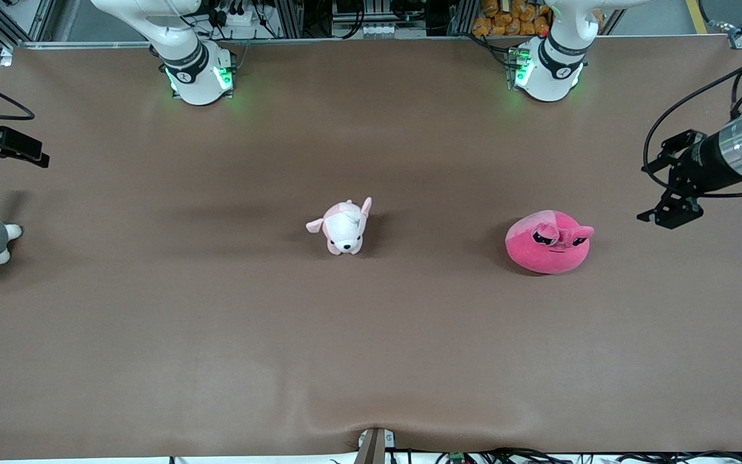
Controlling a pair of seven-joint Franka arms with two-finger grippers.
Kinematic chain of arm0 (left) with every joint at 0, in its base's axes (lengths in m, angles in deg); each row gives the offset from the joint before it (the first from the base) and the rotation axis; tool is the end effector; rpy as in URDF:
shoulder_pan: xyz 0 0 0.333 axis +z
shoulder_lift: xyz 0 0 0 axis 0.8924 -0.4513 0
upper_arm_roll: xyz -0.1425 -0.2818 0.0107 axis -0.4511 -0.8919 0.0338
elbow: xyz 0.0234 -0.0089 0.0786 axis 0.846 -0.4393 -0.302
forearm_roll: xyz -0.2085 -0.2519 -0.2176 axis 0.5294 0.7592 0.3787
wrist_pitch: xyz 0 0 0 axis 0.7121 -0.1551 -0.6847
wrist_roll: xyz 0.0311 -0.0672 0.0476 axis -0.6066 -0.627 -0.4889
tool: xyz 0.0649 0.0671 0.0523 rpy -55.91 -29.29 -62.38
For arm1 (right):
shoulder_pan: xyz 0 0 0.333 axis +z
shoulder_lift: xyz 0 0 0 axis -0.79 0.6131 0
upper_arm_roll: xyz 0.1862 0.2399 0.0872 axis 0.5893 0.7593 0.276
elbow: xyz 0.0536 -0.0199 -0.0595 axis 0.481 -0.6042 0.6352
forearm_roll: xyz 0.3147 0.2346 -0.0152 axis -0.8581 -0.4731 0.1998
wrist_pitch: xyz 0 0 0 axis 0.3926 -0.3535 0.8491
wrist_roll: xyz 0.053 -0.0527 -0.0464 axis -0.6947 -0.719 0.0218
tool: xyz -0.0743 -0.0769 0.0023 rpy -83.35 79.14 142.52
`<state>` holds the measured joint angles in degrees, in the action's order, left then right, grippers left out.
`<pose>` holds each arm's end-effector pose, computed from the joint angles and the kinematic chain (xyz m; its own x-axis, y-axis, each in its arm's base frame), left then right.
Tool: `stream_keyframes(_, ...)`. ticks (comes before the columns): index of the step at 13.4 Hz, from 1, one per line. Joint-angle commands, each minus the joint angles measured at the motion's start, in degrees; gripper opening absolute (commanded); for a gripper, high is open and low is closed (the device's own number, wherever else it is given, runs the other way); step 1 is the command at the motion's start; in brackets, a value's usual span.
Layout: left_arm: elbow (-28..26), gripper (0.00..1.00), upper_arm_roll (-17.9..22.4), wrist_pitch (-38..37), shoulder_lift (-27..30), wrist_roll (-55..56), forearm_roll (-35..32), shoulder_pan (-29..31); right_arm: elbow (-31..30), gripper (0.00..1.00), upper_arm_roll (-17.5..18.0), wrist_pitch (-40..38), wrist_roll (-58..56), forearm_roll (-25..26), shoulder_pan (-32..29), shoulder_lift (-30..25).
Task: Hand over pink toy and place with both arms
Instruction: 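Reach the left gripper down toward the pink plush toy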
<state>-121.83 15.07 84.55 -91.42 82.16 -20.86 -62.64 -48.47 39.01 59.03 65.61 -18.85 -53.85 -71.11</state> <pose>0.5723 -0.0326 0.5475 0.2185 0.9643 -0.1494 0.9726 -0.2276 -0.0470 0.5479 -0.0396 0.6265 0.9891 -0.0146 -0.1465 -0.0136 -0.9999 0.0075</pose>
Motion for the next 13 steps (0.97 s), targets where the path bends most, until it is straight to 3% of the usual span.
stream_keyframes(1, -3.61, 1.0, -0.21, 4.8, 0.72, 2.34, 1.94, 0.44, 1.61, 1.0, 0.61, -0.22, -0.83, 0.87, -0.89, 1.0)
stream_keyframes(4, -8.01, 1.0, -0.2, 12.18, -0.42, 9.7, 7.47, 0.35, 1.61, 1.0, 0.61, -0.3, 7.83, -0.35, -0.8, 0.92)
stream_keyframes(7, -7.58, 1.0, -0.21, 13.7, -4.37, 17.53, 7.57, -0.18, 1.44, 1.0, 0.69, -1.0, 12.27, -0.18, -0.36, 0.74)
stream_keyframes(13, -7.75, 1.0, -0.21, 15.28, -8.95, 17.9, 7.66, -0.18, 1.35, 1.0, 0.7, -5.75, 12.45, -0.27, -0.62, 0.65)
